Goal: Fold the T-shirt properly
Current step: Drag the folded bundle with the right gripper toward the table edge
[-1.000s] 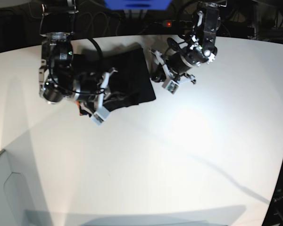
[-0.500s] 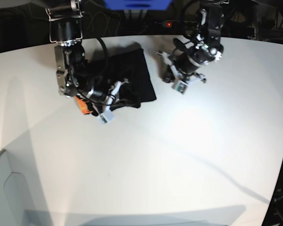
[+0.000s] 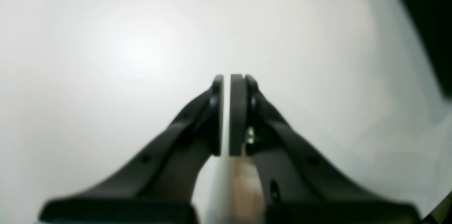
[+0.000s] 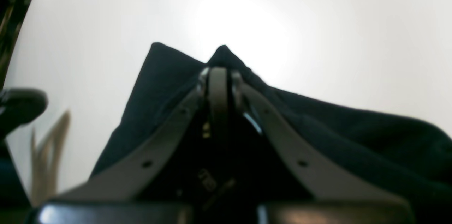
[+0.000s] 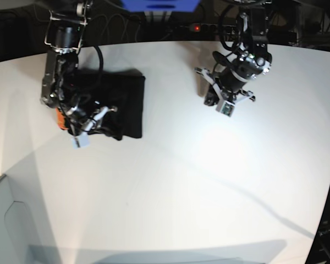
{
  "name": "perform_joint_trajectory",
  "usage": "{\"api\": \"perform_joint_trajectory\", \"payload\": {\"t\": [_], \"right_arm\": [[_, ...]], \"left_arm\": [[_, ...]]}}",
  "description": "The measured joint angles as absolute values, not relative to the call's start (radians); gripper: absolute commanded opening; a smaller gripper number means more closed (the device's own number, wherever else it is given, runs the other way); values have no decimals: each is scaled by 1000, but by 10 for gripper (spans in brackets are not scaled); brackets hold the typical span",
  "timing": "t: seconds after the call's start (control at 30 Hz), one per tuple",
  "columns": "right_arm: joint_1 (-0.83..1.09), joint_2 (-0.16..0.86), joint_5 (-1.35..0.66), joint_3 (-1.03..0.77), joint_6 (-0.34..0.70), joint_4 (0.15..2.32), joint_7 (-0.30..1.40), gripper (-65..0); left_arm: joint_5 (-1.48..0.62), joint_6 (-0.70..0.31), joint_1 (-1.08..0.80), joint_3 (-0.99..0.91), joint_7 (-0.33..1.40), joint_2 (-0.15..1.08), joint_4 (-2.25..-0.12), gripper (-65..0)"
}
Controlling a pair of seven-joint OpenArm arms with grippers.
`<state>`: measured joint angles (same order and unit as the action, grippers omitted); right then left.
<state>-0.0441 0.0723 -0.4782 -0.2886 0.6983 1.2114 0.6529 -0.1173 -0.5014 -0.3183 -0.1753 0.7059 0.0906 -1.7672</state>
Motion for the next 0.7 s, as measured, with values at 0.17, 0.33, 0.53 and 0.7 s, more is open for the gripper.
{"api": "perform_joint_trajectory", "payload": {"t": [0.17, 0.33, 0.53, 0.7], "right_arm": [[-60, 88, -455, -487, 680, 1192, 627, -650], [-108, 138, -448, -651, 677, 1102, 596, -650], [-200, 224, -427, -828, 672, 929, 551, -650], [-241, 278, -415, -959, 665, 854, 539, -650]], "left_arm": [[-116, -501, -319, -175, 706, 91, -1762, -615], [-116, -501, -318, -175, 706, 91, -1761, -615], [-119, -501, -330, -175, 706, 91, -1762, -615], [-116, -501, -338, -175, 706, 91, -1762, -615]]}}
